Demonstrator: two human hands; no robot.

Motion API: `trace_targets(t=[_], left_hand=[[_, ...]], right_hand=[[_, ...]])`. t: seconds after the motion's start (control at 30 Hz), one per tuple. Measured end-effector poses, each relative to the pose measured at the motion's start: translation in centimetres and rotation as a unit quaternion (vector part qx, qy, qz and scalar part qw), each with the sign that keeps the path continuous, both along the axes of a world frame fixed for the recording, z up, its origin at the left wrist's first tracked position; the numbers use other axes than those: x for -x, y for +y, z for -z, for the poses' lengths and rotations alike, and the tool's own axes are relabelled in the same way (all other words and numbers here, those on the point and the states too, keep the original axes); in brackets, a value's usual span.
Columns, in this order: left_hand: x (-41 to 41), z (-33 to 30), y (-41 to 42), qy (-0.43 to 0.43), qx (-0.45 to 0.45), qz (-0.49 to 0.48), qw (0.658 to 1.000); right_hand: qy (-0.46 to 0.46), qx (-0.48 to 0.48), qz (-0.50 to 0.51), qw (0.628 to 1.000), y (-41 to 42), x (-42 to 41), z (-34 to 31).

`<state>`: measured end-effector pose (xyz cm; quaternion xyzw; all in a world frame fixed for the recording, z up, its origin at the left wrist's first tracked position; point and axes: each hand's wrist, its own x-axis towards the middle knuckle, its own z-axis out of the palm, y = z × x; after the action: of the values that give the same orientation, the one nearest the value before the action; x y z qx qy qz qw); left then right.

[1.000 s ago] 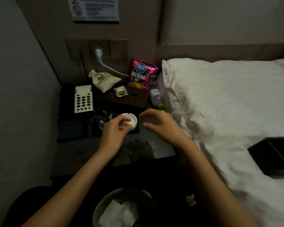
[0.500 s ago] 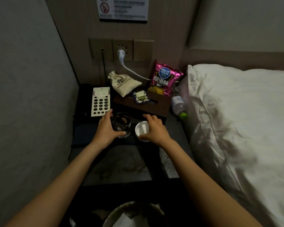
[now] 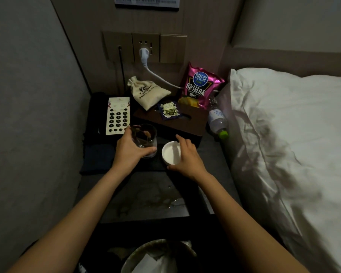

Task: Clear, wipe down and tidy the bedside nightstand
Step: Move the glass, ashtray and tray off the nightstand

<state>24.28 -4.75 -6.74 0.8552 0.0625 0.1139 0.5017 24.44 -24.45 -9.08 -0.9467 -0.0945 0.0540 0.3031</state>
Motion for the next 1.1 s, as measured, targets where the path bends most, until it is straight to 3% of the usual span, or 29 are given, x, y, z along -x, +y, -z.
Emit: trace_targets(t=[0.17,0.53,1.1], left_hand=[[-0.6,-2.7,-1.5,-0.023,0.063,0.059,0.996],[-0.7,-1.2,-6.6,-0.007,0.052,0.1,0.994],[2.2,-4.7,-9.8,-0.033,0.022,0.154,0.987]], right_hand=[[0.015,-0.061,0.027,0.998,0.1,0.2,0.4],[0.006,-0.221,0.092,0.971,0.4,0.7,0.3],[-0.053,-0.276,0.102,0.954,-2.9,4.2,-3.7]])
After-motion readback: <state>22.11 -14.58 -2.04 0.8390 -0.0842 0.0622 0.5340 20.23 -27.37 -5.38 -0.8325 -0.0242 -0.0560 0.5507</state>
